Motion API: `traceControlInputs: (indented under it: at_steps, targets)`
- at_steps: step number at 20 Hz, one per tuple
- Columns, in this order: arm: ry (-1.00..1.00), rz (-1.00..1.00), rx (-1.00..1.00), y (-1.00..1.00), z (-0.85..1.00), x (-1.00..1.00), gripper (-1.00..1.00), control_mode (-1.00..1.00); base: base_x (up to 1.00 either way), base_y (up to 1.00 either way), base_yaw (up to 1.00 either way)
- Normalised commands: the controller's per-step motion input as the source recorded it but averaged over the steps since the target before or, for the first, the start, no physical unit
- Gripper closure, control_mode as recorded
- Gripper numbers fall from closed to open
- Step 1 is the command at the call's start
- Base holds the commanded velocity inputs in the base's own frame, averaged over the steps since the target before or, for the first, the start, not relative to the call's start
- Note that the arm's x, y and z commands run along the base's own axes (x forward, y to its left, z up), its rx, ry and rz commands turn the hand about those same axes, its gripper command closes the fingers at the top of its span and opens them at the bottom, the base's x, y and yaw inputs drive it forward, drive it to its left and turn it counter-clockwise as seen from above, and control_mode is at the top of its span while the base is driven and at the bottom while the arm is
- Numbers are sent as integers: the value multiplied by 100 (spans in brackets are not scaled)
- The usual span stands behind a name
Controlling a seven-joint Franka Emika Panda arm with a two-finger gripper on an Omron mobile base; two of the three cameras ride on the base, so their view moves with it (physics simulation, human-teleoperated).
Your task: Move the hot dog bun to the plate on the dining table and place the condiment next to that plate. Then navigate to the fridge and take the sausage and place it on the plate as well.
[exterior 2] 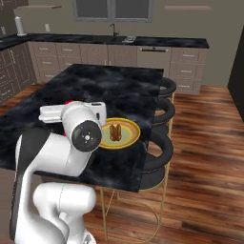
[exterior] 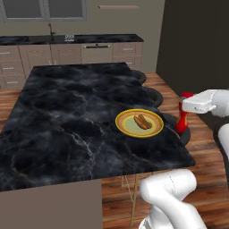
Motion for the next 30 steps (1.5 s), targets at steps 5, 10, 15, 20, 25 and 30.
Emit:
traceControlInputs:
  at_steps: [5, 10, 15, 20, 25, 30]
  targets:
    - [3, 41, 0, -2, -61, 2, 100, -100, 0, 0, 0]
    - [-1, 38, 0, 0, -55, 2, 100, -100, 0, 0, 0]
    - [-8, 27, 0, 0, -42, 2, 100, -100, 0, 0, 0]
    - [-5, 15, 0, -1, -35, 23, 100, -100, 0, 0, 0]
    - [-9, 13, 0, -2, -31, 26, 100, -100, 0, 0, 0]
    - [-4, 13, 0, 0, -34, 19, 100, -100, 0, 0, 0]
